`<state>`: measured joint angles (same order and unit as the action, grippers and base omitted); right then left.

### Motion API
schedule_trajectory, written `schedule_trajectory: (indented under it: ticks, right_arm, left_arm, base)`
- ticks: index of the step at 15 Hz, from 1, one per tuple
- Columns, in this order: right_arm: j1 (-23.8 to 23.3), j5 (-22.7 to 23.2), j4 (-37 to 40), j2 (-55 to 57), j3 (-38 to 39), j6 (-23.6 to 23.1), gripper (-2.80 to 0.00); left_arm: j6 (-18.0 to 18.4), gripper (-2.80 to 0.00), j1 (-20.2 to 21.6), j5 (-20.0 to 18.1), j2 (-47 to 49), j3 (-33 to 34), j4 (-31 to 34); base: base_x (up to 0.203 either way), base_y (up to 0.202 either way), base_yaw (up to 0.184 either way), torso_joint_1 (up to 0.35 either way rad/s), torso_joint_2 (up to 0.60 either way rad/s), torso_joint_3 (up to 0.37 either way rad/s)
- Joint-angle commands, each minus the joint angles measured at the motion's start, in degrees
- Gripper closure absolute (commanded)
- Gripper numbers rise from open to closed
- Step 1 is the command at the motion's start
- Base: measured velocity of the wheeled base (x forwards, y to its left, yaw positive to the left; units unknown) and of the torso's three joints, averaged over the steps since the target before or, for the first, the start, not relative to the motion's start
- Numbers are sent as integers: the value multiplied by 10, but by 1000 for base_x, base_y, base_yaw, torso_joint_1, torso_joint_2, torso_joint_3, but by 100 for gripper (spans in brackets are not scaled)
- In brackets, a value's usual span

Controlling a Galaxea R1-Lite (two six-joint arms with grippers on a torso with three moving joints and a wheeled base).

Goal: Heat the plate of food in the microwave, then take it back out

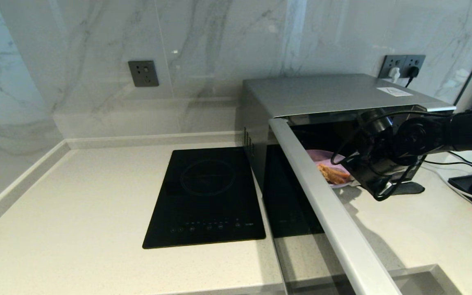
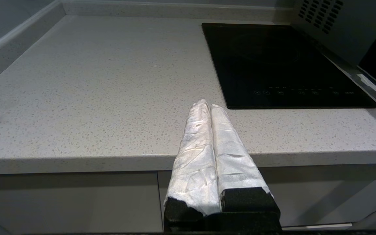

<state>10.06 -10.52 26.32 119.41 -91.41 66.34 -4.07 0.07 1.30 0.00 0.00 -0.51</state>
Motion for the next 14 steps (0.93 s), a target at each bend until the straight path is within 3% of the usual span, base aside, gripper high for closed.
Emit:
schedule_trajectory:
  ticks: [1,4,10,14]
  right_arm:
    - [-3,-1,-1,-37,41,4,0]
    - [-24,-1,-4,-93,108,-4,0]
    - [-102,0,-5,-188,226,-72,0]
    - [-202,24,-21,-242,313,-135,0]
  left_arm:
    - [-1,0,0,0,1,0,0]
    - [-1,0,0,0,1,0,0]
    - [-1,0,0,0,1,0,0]
    - [-1,0,0,0,1,0,0]
  base:
    - [0,0,0,0,0,0]
    - [0,0,0,0,0,0]
    - [0,0,0,0,0,0]
    - [0,0,0,0,0,0]
